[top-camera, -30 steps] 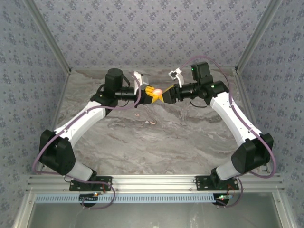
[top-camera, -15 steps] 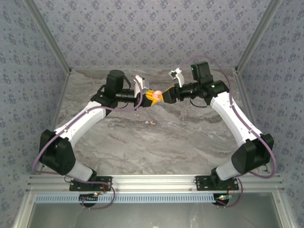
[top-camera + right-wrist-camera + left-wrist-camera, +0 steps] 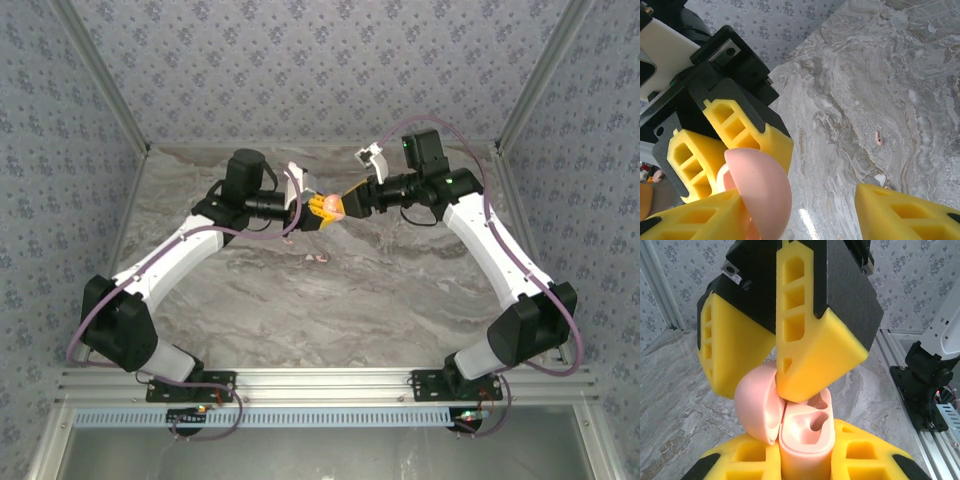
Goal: Insert the wireless bluetooth earbuds into the charging case
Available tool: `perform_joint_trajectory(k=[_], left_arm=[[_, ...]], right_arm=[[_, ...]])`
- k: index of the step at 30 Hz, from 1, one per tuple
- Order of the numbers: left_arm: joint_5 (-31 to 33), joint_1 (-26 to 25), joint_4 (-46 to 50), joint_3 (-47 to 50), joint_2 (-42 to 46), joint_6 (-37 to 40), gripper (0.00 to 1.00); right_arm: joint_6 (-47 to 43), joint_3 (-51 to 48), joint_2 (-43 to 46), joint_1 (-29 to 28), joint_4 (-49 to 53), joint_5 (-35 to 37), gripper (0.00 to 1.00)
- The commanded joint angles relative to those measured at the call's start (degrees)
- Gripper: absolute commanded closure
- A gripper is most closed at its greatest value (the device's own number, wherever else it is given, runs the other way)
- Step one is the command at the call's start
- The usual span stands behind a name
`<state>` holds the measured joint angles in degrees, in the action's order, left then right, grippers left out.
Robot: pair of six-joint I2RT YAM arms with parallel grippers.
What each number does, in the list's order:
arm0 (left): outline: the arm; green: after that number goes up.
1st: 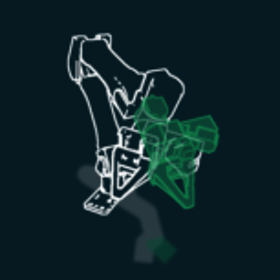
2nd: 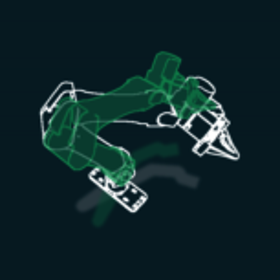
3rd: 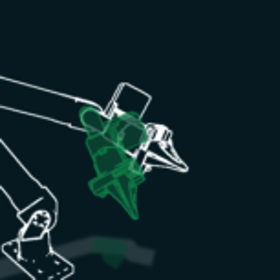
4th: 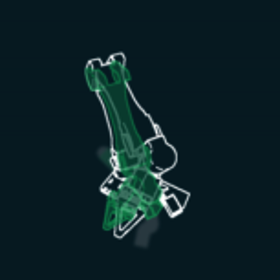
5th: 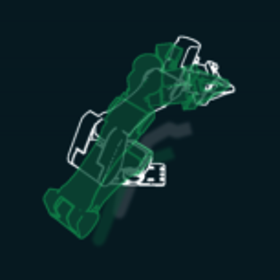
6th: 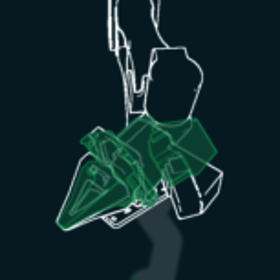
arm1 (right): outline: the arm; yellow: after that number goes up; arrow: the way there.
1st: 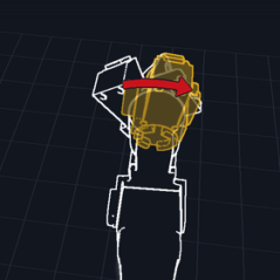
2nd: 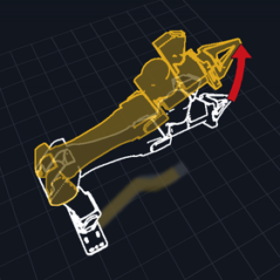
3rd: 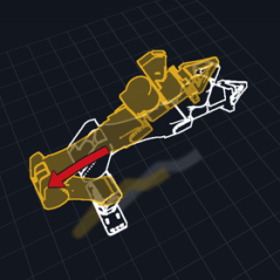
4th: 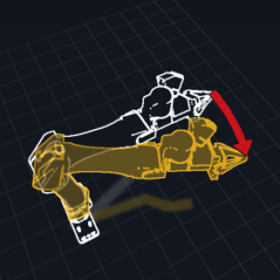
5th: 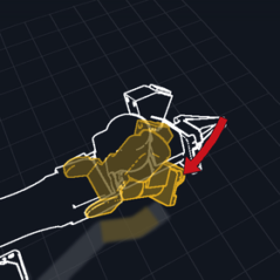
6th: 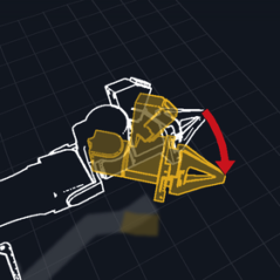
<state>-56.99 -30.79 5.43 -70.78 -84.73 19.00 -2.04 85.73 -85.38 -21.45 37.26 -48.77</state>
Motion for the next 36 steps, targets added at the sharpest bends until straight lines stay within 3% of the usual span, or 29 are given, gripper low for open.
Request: perform_joint_trajectory(k=[1, 16, 36], left_arm=[[-1.09, -0.37, -0.35, -2.41, 0.57, -0.52, 0.9], [2.82, 0.38, -3.1, -1.86, 0.05, -5.6, 0.87], [10.21, 3.31, -13.36, 8.06, 2.66, -15.32, 0.89]], right_arm=[[-1.03, 2.24, 0.63, -0.38, 0.89, -0.19, 0.39], [-1.18, 1.07, 2.75, -0.18, 0.23, 1.08, 0.33], [5.89, -10.36, 5.79, 1.57, -2.54, 13.41, 0.34]])
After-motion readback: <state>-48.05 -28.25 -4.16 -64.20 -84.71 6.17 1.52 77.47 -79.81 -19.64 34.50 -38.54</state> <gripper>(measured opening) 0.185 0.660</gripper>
